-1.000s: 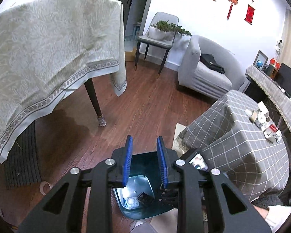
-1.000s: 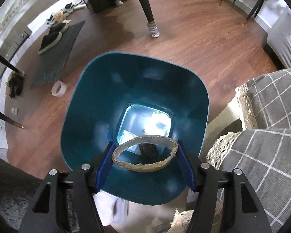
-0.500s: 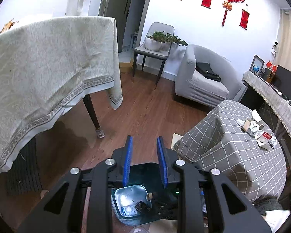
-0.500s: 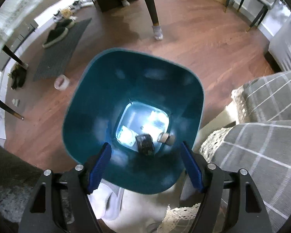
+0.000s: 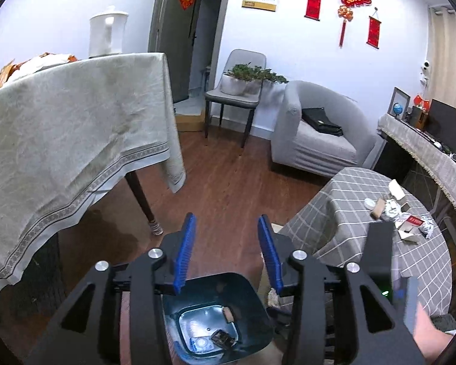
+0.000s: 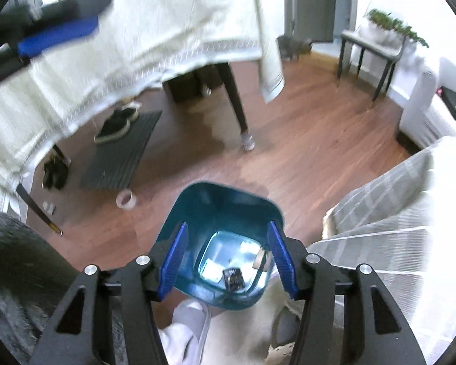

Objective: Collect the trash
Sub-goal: 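Move both tools back over the table toward the crumpled foil balls, then grasp the SanDisk package with the left tool while the right tool grasps a crumpled paper ball, then carry both items over the teal bin and open the left tool to drop the package, then lower the paper ball into the teal bin and open the right tool, then move both tools back over the table toward the remaining trash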

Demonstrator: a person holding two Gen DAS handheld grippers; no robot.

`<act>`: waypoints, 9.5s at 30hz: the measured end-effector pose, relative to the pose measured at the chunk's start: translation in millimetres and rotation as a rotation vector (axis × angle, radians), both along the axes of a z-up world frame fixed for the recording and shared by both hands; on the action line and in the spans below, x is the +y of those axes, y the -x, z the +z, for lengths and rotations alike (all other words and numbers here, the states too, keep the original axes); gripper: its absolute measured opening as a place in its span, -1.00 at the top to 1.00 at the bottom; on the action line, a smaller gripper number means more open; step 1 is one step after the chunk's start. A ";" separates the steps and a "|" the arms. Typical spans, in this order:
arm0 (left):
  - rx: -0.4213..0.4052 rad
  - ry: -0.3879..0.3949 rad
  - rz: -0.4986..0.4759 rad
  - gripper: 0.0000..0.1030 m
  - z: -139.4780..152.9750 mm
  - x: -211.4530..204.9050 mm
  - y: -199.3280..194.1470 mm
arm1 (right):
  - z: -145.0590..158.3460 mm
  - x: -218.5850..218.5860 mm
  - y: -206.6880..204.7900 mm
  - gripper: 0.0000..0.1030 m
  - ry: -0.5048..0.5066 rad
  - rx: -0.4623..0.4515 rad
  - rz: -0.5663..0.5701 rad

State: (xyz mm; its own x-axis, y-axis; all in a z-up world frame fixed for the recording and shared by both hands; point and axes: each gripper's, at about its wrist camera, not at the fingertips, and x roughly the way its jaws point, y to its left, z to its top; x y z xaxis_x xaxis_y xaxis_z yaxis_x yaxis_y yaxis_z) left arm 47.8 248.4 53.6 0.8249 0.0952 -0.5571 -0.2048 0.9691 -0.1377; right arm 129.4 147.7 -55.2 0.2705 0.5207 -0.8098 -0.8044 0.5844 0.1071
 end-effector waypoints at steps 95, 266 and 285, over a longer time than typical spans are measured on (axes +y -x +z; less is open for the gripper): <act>0.253 -0.035 -0.445 -0.53 -83.7 -363.6 -188.4 | 29.8 -418.9 -84.0 -0.70 -0.126 -0.083 -0.607; 0.062 0.116 0.048 0.09 -25.7 53.0 -5.7 | -122.7 58.5 -19.0 -0.44 0.251 0.230 0.084; -0.056 0.057 -0.036 -0.20 12.2 -13.3 -25.8 | 36.9 -37.4 -33.5 -0.14 -0.097 -0.039 -0.035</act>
State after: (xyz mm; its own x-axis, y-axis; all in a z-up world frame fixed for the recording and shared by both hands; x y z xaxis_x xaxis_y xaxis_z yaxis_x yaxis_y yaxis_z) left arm 73.6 235.1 65.8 0.8573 0.0346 -0.5136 -0.1605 0.9659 -0.2030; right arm 162.9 110.4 -18.4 0.3203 0.5854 -0.7448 -0.7880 0.6010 0.1335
